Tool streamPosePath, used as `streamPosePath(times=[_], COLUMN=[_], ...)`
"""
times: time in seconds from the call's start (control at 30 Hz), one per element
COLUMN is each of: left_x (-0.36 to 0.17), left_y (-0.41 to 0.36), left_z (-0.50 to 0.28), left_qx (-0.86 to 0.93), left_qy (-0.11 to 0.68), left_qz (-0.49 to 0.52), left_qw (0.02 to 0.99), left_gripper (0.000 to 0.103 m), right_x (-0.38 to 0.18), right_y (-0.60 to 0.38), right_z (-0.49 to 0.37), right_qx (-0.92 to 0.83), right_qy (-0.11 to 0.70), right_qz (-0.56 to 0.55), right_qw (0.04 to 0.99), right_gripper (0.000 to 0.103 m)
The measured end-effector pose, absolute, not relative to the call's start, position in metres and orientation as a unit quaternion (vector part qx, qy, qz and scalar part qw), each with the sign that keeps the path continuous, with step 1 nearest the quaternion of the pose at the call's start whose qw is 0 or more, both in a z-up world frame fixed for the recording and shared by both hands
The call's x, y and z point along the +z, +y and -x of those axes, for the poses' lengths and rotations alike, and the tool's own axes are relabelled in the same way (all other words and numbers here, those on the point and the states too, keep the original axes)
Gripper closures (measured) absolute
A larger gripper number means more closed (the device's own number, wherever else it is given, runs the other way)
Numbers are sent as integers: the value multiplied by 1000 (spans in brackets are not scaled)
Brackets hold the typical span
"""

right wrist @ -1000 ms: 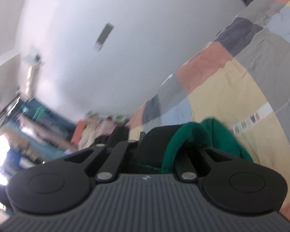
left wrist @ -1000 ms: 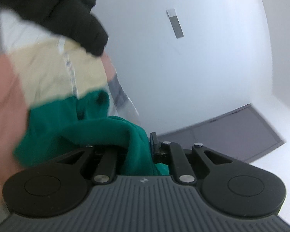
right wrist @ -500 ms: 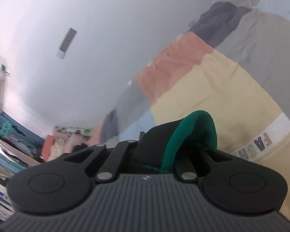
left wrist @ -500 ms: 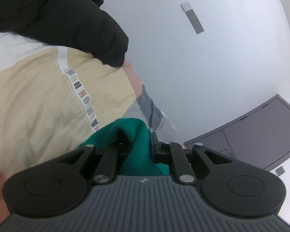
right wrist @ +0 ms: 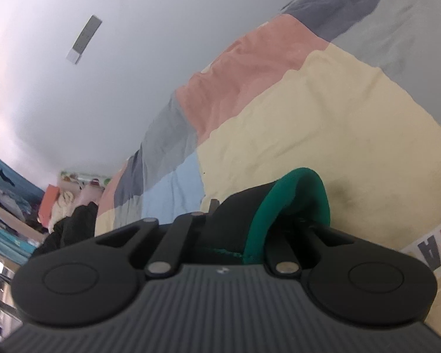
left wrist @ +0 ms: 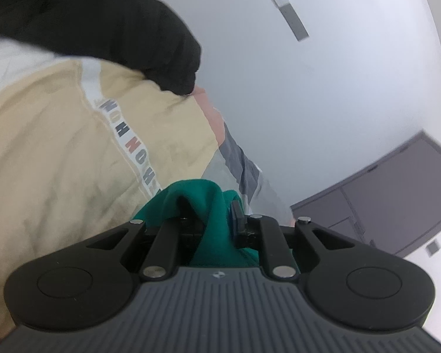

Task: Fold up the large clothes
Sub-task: 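Lower the folded hoodie onto the bed and open both grippers, then press the folded hoodie flat with both open grippers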

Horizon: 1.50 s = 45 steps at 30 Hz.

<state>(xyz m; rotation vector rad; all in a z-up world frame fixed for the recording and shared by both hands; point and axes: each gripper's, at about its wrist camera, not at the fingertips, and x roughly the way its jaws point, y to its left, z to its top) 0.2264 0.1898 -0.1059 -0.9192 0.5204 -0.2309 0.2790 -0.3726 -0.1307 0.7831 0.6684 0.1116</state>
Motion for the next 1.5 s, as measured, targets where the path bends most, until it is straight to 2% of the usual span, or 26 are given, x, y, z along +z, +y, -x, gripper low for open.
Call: streamPosePath(times=[0.03,0.07,0.1,0.13,0.17,0.2,0.23,0.3,0.33,0.6,0.77,1.1,1.17,1.33,1.43,1.5], left_x=[-102,-98,-94,-89,-84,-78,-72,-61,-55,-17,-7,-46,-57,-73,-76,-77], left_y=[188,186,183,181,178,174,171,165,161,117,85,59,61,63,65,68], left_z=[-225,-222,-219,-215,-210,-204,-198,-188,-181,-117,-89,-115,-125,-144,-160,-174], left_qx=[-109,-110,-114,-119,-121,-115,-107,-100,-95,-112,-166,-135,-114,-89,-79,-73], left_qy=[248,247,247,243,235,227,223,221,218,189,177,255,274,291,290,292], left_qz=[430,424,417,410,401,389,379,357,340,217,171,126,125,116,123,130], left_qw=[861,864,867,871,877,885,892,902,910,951,955,949,947,945,946,945], left_gripper=[85,78,61,50,33,21,17,17,17,17,17,17,17,17,17,17], right_x=[-128,-124,-121,-117,-112,-108,-104,-96,-93,-53,-31,-6,-10,-47,-70,-78], right_y=[-370,-368,-366,-364,-362,-360,-358,-357,-357,-340,-318,-297,-293,-265,-252,-248], right_z=[-277,-274,-273,-271,-267,-264,-261,-251,-246,-190,-156,-119,-124,-157,-182,-198], right_qx=[53,51,51,52,52,53,53,57,63,61,81,84,101,122,101,90], right_qy=[320,318,318,319,317,316,315,309,306,283,264,179,193,304,353,362], right_qz=[-365,-357,-351,-343,-332,-322,-313,-316,-322,-269,-215,-156,-154,-118,-74,-59], right_qw=[873,877,879,882,887,891,894,895,894,919,937,968,964,938,927,926], right_gripper=[93,93,90,88,88,82,69,52,49,43,43,43,43,46,59,59])
